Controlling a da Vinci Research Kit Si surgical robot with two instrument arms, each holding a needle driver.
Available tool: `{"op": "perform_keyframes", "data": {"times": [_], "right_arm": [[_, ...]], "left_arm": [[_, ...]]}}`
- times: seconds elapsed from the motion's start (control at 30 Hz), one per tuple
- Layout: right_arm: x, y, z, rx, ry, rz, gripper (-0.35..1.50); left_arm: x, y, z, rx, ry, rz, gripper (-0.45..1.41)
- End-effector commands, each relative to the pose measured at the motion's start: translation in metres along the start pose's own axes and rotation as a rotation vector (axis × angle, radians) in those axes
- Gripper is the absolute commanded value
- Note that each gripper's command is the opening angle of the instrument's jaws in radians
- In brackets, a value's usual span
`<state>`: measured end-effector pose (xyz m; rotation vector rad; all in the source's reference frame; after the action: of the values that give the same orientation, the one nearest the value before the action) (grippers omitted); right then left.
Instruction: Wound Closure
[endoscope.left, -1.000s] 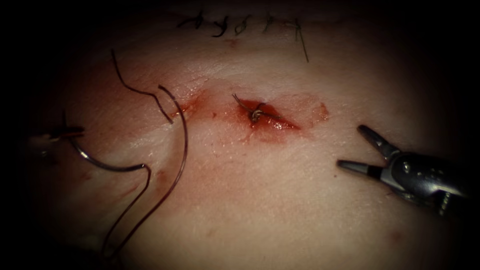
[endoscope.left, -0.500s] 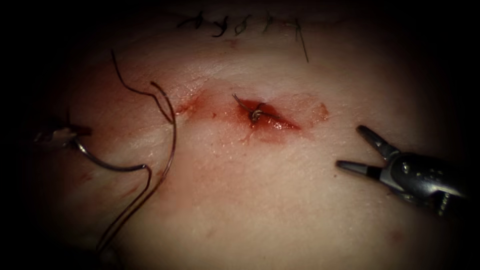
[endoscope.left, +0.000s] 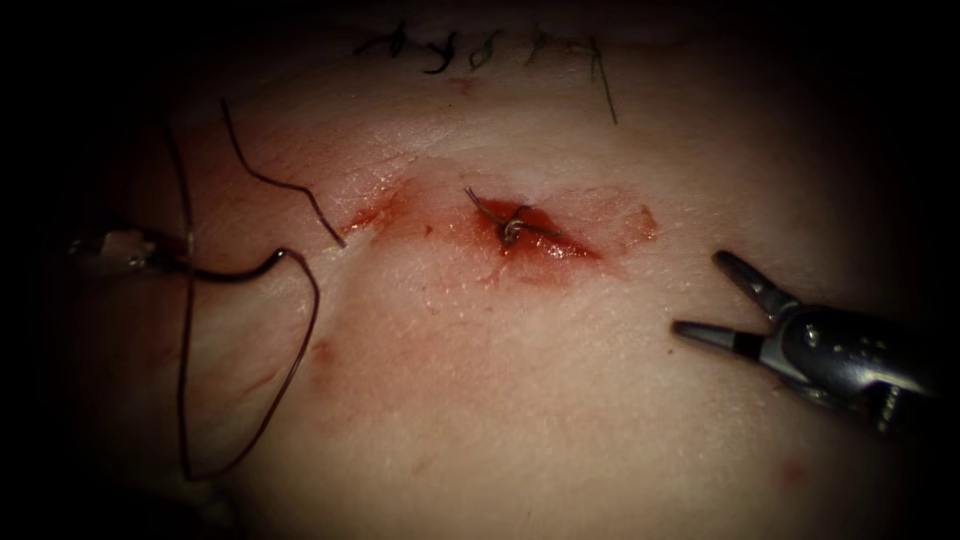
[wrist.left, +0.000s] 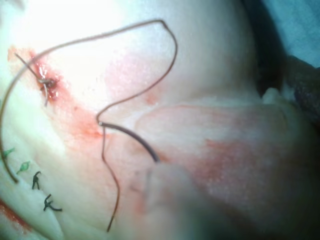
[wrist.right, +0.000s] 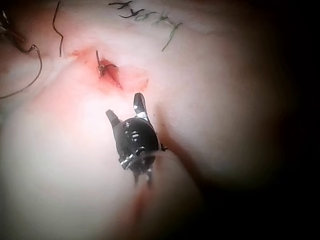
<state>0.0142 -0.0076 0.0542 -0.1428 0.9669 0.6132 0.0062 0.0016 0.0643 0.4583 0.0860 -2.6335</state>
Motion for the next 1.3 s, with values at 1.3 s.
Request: {"op": "perform_keyframes", "data": {"times": [1.3], "right_arm": [[0.0097,-0.0071,0.0078,0.294,0.136,0.128,1.3]], "left_arm": [[0.0215,-0.0074,-0.0007,0.384,0.804,-0.569,-0.45]]}}
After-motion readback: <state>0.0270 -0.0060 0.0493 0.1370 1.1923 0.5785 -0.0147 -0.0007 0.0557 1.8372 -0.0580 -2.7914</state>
